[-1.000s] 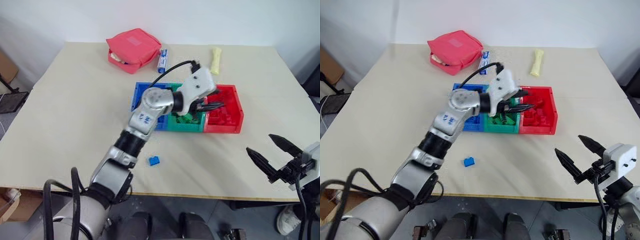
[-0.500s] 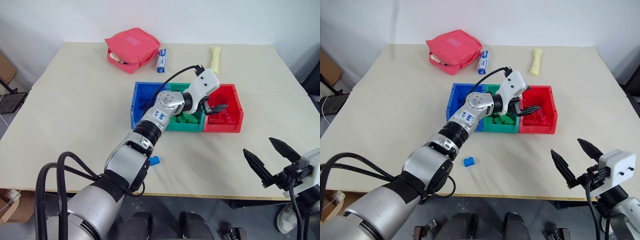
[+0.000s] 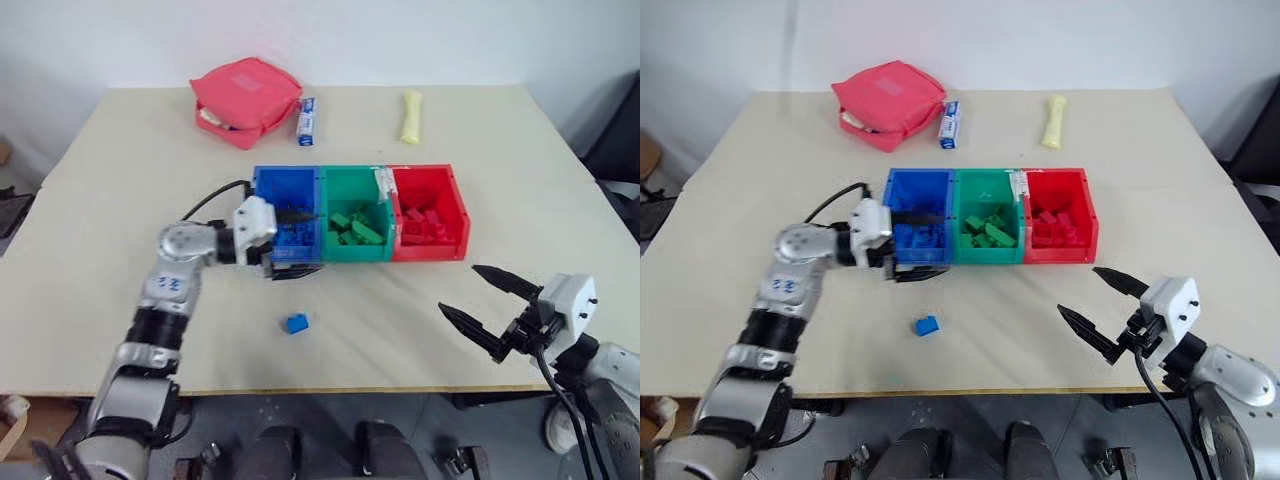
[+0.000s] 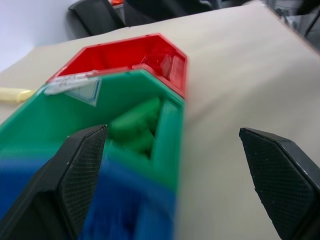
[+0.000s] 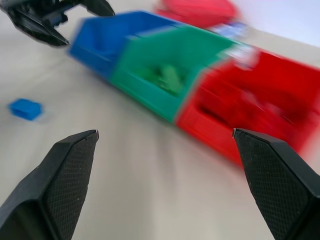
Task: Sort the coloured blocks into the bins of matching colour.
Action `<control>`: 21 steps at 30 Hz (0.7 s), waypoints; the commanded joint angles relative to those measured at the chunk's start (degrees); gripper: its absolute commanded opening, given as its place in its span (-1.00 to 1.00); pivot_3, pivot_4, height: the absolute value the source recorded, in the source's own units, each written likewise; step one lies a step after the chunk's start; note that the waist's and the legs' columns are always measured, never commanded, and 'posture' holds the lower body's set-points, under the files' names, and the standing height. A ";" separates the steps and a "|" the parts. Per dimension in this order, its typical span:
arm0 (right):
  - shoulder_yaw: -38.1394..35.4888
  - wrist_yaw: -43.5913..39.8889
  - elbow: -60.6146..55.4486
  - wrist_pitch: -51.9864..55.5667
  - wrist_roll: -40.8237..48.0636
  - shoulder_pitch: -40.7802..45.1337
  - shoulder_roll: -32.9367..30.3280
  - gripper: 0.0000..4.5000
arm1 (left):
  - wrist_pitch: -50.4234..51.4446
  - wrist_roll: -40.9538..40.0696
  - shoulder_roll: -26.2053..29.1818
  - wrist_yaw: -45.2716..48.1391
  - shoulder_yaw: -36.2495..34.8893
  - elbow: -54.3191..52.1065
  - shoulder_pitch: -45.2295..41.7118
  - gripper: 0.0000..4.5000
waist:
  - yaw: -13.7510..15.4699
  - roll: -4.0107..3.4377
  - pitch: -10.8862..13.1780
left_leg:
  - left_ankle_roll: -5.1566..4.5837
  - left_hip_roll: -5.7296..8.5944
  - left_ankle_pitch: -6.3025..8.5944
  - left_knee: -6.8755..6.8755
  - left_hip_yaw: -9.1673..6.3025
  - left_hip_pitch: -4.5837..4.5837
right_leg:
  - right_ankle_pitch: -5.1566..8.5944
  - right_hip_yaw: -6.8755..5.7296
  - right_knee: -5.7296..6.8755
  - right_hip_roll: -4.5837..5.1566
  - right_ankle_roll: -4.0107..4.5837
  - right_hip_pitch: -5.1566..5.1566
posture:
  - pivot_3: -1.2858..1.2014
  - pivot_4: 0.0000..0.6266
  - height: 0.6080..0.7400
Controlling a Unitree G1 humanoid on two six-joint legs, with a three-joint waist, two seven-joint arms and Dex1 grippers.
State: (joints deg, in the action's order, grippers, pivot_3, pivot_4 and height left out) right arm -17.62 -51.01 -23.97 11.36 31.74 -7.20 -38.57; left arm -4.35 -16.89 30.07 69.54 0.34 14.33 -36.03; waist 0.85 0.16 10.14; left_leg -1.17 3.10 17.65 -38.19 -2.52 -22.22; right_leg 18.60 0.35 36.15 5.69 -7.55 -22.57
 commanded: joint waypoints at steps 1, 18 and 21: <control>3.06 -7.56 2.90 -2.04 -0.48 3.60 -3.44 1.00 | 2.21 -1.80 6.43 -2.68 -7.33 -4.76 7.25 1.00 | 0.11 -0.03 -0.02 | -0.01 0.00 0.00 0.04 -0.01 0.01 | 0.00 0.00 -0.10 0.00 0.00 0.06 | 0.03 -0.52 1.00; 10.27 -17.12 7.85 0.52 -2.05 14.71 -9.69 1.00 | 17.18 1.20 14.46 -10.24 -3.78 -26.22 26.60 1.00 | 0.50 -0.04 -0.02 | 0.02 -0.05 0.13 0.19 -0.09 0.01 | 0.03 -0.07 -0.20 0.09 0.11 0.06 | 0.03 -0.52 1.00; 12.21 -18.08 5.72 -0.75 -3.32 13.20 -9.67 1.00 | 27.55 5.07 11.61 -16.79 3.11 -31.84 23.54 1.00 | 0.52 -0.03 -0.02 | 0.02 -0.06 0.13 0.16 -0.07 0.01 | 0.03 -0.05 -0.15 0.01 0.10 0.05 | 0.03 -0.52 1.00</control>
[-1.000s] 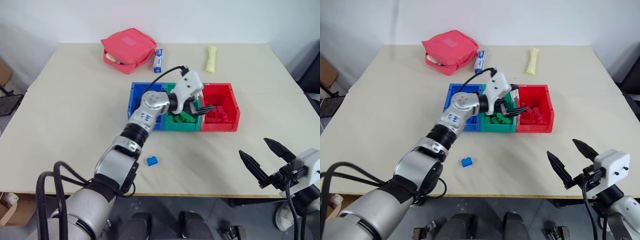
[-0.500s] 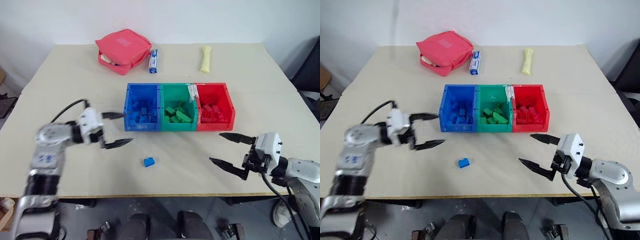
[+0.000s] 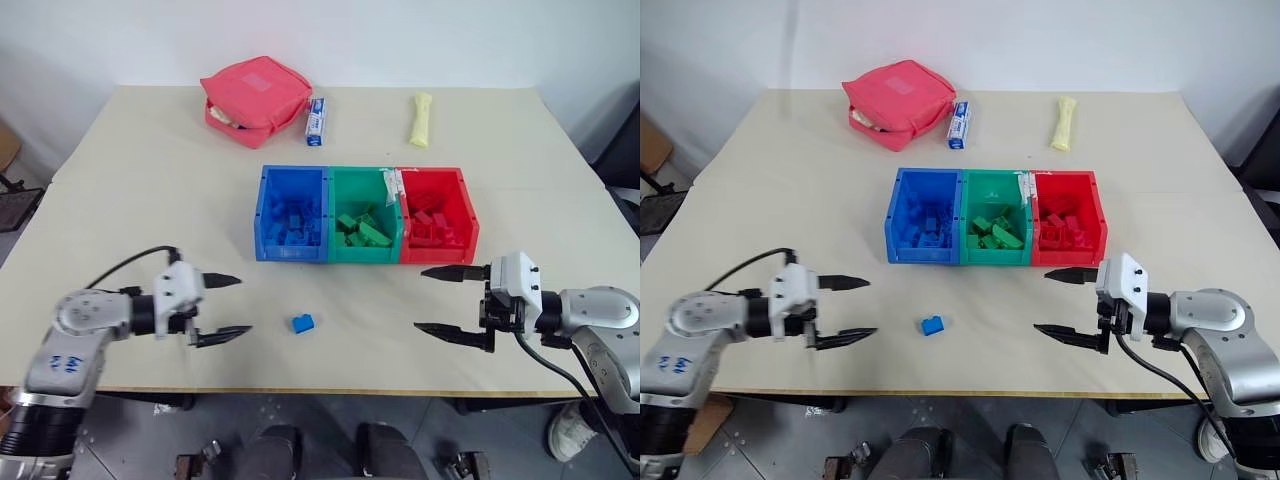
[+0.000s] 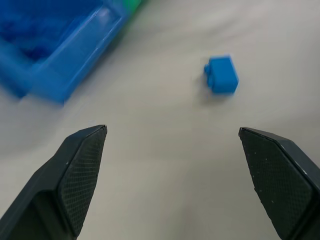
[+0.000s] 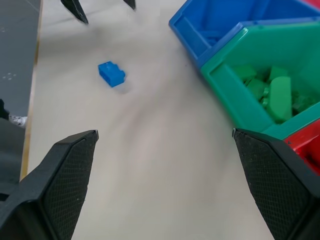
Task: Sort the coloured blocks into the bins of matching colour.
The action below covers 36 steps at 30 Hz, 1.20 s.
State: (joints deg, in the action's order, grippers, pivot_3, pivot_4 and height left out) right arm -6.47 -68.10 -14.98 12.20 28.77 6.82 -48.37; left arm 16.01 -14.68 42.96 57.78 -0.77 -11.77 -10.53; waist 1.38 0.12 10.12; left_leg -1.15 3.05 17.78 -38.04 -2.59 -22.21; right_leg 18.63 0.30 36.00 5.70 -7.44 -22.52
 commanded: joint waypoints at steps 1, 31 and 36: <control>1.51 -0.88 -3.80 -1.72 -0.46 -0.97 0.41 1.00 | 10.00 2.21 -2.21 -5.50 6.06 -7.77 -2.51 1.00 | 0.00 0.00 0.00 | 0.01 -0.01 -0.01 -0.01 0.00 -0.01 | 0.00 0.00 0.00 -0.03 0.00 0.00 | 0.03 -0.52 1.00; -10.09 17.60 -9.60 0.02 4.81 -9.70 11.13 1.00 | 6.91 1.72 -18.43 -20.33 1.51 3.83 -17.35 -0.60 | 0.23 0.03 0.01 | 0.10 -0.04 -0.05 -0.14 -0.01 0.00 | 0.00 -0.02 0.07 -0.08 0.00 0.03 | 0.03 -0.52 1.00; -11.81 23.95 -10.26 -0.82 3.57 -9.32 14.97 1.00 | 5.32 7.86 -21.50 -28.89 1.94 15.00 -27.62 -0.60 | 0.22 0.03 0.01 | 0.09 0.06 -0.06 -0.13 0.02 0.02 | 0.00 -0.09 0.15 -0.16 -0.01 -0.01 | 0.03 -0.52 1.00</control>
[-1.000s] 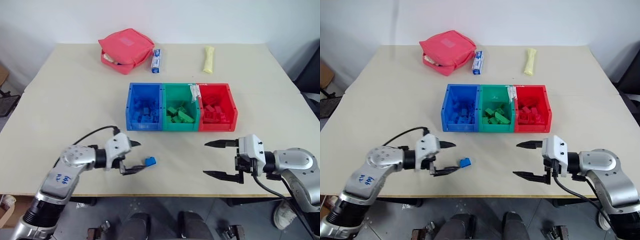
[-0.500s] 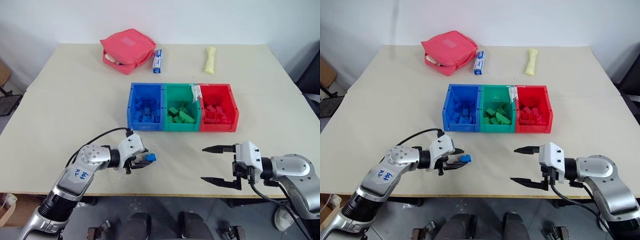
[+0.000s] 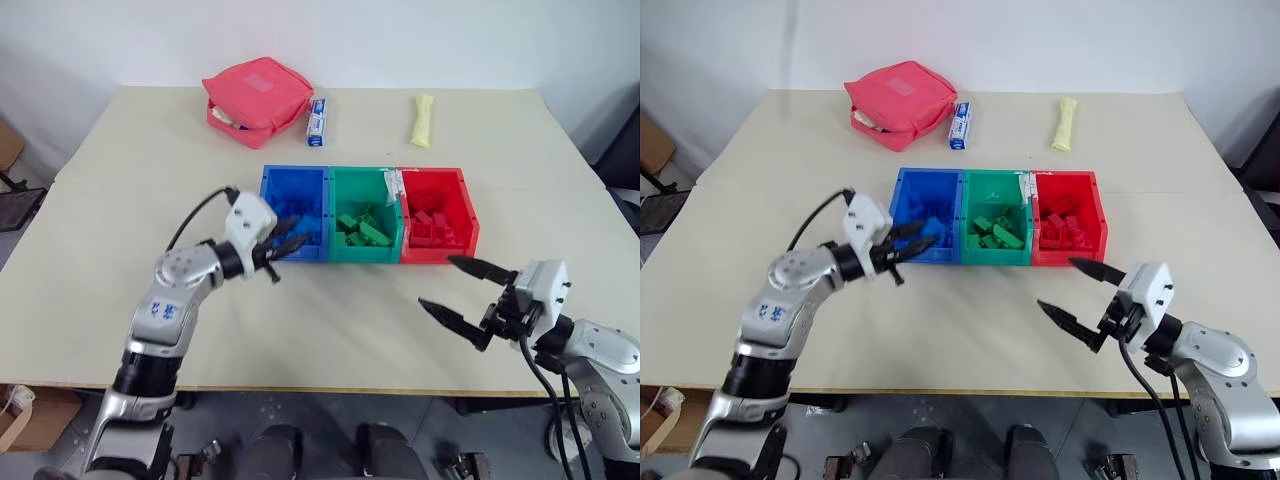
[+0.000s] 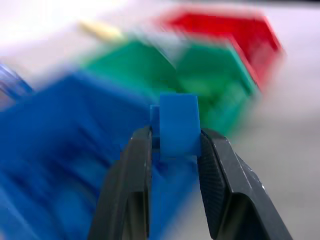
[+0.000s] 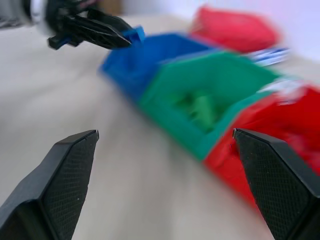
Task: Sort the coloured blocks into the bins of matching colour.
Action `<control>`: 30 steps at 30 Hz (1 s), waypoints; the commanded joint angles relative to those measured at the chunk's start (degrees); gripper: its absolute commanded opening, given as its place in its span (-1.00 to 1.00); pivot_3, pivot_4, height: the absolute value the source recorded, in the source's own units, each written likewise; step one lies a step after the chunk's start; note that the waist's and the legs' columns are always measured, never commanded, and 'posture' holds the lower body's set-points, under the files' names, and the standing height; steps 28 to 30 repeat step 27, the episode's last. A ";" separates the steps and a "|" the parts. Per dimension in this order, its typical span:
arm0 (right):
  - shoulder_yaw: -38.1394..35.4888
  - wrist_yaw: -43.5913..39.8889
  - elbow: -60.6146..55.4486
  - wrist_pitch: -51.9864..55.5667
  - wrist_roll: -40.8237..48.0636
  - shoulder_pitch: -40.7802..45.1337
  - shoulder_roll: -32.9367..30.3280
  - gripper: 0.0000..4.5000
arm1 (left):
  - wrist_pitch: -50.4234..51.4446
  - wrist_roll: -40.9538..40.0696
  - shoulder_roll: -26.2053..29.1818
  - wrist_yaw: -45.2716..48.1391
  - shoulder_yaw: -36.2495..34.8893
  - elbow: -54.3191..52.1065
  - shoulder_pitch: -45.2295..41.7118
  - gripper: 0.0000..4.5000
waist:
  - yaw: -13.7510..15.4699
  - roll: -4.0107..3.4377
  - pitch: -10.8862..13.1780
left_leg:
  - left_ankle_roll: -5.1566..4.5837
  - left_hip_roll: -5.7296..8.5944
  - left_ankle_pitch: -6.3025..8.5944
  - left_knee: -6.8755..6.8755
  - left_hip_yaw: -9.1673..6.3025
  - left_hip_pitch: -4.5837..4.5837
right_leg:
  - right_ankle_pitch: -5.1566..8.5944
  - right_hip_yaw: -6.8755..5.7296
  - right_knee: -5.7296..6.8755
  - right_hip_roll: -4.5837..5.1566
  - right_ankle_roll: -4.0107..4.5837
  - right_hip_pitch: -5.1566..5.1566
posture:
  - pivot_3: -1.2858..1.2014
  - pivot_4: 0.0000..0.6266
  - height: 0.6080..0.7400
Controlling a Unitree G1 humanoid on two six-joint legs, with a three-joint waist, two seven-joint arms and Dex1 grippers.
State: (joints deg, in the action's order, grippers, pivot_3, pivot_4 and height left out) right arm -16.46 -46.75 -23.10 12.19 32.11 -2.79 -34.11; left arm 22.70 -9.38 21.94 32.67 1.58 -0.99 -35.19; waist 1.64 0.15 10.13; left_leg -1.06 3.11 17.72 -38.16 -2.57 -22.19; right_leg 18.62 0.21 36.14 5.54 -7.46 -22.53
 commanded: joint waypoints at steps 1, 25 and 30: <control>-1.82 3.14 -2.08 -0.98 -0.10 0.47 0.94 1.00 | -1.41 2.72 -0.61 -3.86 -0.36 6.11 -4.20 -0.44 | -0.11 0.00 0.00 | -0.01 0.04 -0.01 0.02 0.02 0.00 | 0.00 -0.01 0.06 -0.03 -0.01 -0.03 | 0.03 -0.52 1.00; 3.64 -16.16 8.39 -9.01 -4.74 1.64 -9.65 1.00 | -16.64 -13.16 22.15 32.85 -12.94 5.31 21.05 0.75 | -0.19 -0.04 -0.01 | -0.03 -0.15 0.04 0.10 -0.02 0.02 | 0.05 0.06 -0.19 0.16 0.09 0.08 | 0.03 -0.52 1.00; 4.29 -15.98 8.76 -9.34 -5.29 2.20 -9.23 1.00 | -16.86 -12.94 21.38 31.13 -13.50 4.57 22.05 0.75 | -0.27 -0.04 -0.01 | -0.03 -0.15 0.05 0.10 -0.01 0.02 | 0.04 0.07 -0.17 0.15 0.09 0.06 | 0.03 -0.52 1.00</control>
